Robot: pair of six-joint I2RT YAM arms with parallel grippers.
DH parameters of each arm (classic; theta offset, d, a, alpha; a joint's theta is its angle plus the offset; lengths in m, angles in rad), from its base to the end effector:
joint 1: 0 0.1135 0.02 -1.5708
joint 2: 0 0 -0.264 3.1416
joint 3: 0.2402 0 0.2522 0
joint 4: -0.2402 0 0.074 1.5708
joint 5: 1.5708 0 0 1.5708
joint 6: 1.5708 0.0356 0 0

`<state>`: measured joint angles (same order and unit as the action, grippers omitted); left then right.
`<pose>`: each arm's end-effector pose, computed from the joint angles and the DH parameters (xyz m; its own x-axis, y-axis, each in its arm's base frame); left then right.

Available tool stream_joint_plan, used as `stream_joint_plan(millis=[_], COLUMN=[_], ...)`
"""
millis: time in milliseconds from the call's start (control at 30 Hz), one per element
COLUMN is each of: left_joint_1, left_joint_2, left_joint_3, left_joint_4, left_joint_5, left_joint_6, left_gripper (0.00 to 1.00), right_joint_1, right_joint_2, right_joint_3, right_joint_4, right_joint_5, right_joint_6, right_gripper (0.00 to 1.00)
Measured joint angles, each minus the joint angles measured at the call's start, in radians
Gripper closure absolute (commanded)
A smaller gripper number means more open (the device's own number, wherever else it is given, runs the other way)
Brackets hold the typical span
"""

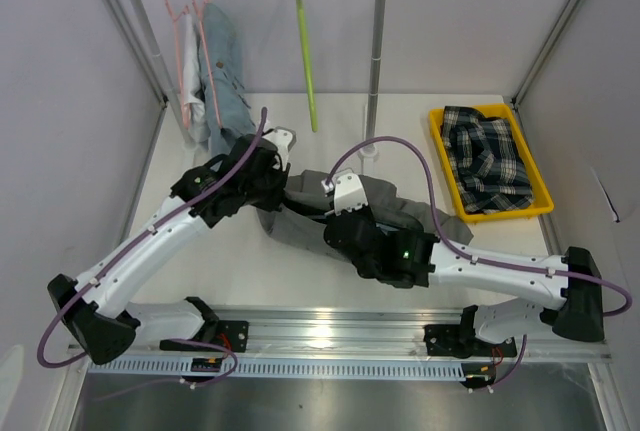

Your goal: Place the skirt on the hanger

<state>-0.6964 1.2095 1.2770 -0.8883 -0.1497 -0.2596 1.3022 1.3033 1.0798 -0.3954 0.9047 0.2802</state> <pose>0.1887 -0.1508 0.3569 -0.6853 0.2422 -0.6868 0.3936 0.9167 -0.0695 0.1014 0.2631 0.3166 -0.2657 -0.3214 -0.9089 -0.3666 0.9056 -0.2131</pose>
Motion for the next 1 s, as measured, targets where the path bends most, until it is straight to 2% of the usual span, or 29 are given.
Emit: stream_joint_plan(millis=[233, 300, 467, 633, 667, 767, 1000], left_joint_1=[-0.011, -0.014, -0.015, -0.015, -0.015, -0.015, -0.016], left_joint_2=[-0.03, -0.034, -0.053, -0.087, -0.093, -0.11, -0.169], left_joint_3=[0.051, 0.075, 0.169, 0.227, 0.231, 0.236, 0.237], left_joint_4=[-0.008, -0.023, -0.06, -0.061, -0.061, -0.061, -0.049], left_joint_5=[0.056, 0.063, 0.08, 0.087, 0.092, 0.101, 0.113], left_joint_6=[-0.005, -0.006, -0.011, -0.014, -0.015, -0.017, 0.003], left_gripper=[1.0, 0.96, 0.93, 0.69, 0.61, 0.49, 0.36], right_joint_1=[-0.017, -0.018, -0.027, -0.005, -0.001, 0.01, 0.014], right_joint_2=[0.0, -0.005, -0.018, -0.021, -0.021, -0.023, -0.04], right_joint_3=[0.085, 0.107, 0.2, 0.32, 0.329, 0.338, 0.335], right_joint_4=[-0.047, -0.05, -0.068, -0.068, -0.068, -0.066, -0.071], right_joint_5=[0.003, -0.001, -0.014, -0.016, -0.016, -0.019, -0.048], right_joint_6=[-0.031, -0.042, -0.076, -0.119, -0.125, -0.143, -0.154], right_gripper=[1.0, 1.0, 1.0, 1.0, 1.0, 1.0, 1.0])
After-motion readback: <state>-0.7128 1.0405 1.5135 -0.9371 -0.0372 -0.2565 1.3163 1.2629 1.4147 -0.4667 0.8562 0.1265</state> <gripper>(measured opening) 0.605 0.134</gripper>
